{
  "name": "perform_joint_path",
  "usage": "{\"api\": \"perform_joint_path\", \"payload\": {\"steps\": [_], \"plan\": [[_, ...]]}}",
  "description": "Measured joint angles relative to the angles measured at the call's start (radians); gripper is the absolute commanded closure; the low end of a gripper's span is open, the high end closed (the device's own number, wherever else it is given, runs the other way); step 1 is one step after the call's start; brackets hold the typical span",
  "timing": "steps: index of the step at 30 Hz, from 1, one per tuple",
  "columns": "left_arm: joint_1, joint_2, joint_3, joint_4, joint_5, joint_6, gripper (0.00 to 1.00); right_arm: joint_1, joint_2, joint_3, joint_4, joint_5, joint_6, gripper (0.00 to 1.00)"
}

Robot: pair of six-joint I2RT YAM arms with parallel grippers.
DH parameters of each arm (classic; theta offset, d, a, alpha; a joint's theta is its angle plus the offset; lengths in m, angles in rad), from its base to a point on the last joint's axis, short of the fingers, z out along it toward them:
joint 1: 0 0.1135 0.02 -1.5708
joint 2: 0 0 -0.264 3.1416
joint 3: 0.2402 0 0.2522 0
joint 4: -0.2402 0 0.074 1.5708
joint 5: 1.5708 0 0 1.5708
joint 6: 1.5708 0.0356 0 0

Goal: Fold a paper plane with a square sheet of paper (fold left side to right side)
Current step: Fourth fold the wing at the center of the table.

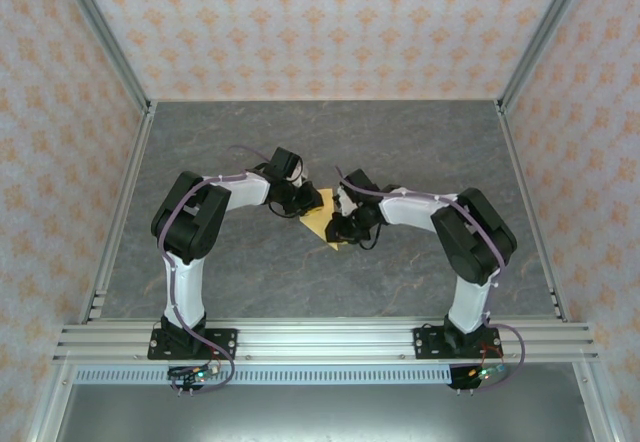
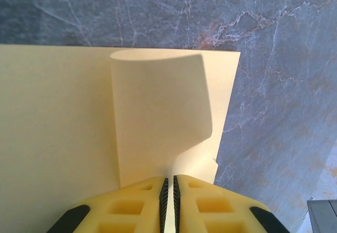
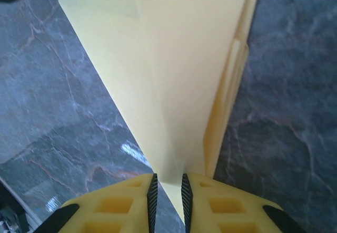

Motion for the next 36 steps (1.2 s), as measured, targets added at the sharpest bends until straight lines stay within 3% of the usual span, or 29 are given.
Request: {"api": "perform_joint_path", "payload": {"steps": [14, 36], "plan": [[0.000, 0.000, 0.000, 0.000, 0.002, 0.000, 0.85, 0.009, -0.112, 0.048, -0.170, 0.018, -0.004, 0.79], [0.000, 0.000, 0.000, 0.000, 0.002, 0.000, 0.85, 0.007, 0.027, 0.060, 0.002, -0.048, 0.083, 0.81]]}}
